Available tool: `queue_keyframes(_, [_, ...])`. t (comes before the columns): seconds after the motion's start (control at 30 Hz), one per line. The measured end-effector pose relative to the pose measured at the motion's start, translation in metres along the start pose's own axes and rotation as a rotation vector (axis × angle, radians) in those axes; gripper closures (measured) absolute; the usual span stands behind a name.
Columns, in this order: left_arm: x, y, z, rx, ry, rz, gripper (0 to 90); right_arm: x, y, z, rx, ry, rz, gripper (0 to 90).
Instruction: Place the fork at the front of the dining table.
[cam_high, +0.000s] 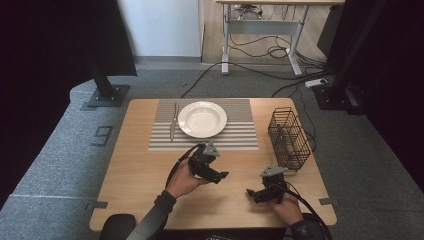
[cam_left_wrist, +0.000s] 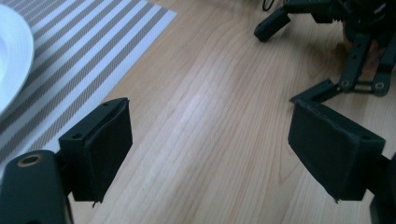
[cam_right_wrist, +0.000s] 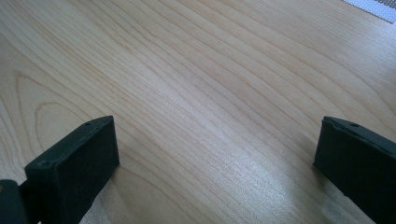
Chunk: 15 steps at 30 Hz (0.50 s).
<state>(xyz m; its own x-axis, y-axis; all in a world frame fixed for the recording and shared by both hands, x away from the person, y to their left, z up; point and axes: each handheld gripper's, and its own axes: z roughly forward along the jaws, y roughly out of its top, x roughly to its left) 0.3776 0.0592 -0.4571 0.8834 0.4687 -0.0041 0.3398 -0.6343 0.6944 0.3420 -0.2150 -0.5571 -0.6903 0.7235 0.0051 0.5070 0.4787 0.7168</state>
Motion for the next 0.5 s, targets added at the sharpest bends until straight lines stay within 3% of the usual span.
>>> queue_keyframes(0.5, [-0.001,0.055,0.012,-0.002,-0.027,0.056,16.1,0.0,0.0,0.0,0.002,0.001,-0.002,0.0])
